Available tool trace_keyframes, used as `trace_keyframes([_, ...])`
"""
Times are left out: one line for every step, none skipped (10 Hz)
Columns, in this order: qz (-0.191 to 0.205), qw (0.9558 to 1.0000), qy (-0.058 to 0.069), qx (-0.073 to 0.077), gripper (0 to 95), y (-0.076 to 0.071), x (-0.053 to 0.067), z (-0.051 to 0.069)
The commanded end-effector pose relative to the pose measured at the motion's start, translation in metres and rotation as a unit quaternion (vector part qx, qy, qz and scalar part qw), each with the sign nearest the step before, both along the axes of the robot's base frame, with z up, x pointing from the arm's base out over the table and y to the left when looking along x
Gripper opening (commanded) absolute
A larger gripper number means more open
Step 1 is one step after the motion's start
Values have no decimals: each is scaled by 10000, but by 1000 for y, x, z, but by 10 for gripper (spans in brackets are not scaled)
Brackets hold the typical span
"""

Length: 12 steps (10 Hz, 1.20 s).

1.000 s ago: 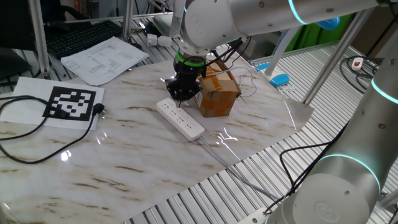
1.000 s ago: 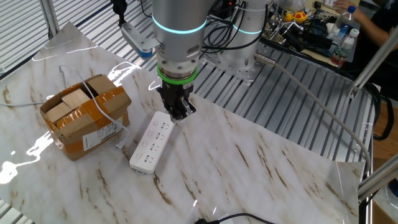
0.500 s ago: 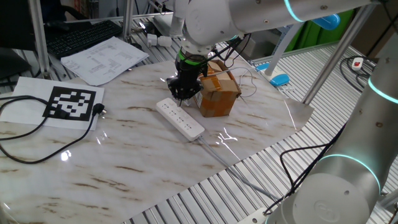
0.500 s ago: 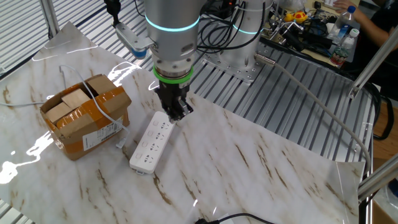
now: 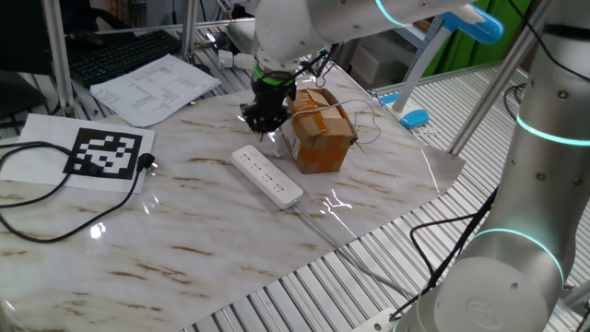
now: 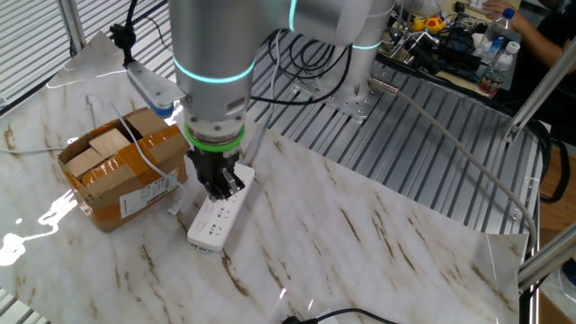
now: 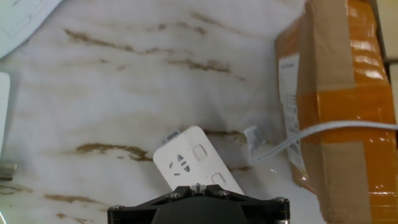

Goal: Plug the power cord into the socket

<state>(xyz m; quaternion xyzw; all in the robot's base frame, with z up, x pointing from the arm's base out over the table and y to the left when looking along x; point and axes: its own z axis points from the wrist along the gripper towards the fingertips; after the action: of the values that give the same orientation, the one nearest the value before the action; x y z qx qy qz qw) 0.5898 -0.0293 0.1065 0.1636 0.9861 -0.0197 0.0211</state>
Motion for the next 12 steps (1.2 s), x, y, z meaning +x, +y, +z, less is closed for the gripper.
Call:
trace_keyframes([17,9999,-21,-163,190,2,10,7])
trace_keyframes([86,9994,-34,-337,190,2,16,7])
trace_keyframes([75,9994,-44,-339,190,3,20,8])
trace_keyframes([78,9994,-57,-328,190,2,24,7])
trace_keyframes([105,9994,-59,-323,190,2,28,5])
trace_keyframes([123,9993,-73,-341,190,2,31,4])
trace_keyframes([136,9992,-106,-364,190,2,35,3])
trace_keyframes([173,9990,-115,-404,190,2,37,3])
trace_keyframes([232,9984,-116,-509,190,0,42,3])
trace_keyframes([307,9981,-105,-528,190,-3,48,3])
trace_keyframes([391,9978,-99,-523,190,-6,53,3])
trace_keyframes([461,9976,-94,-518,190,-10,56,3])
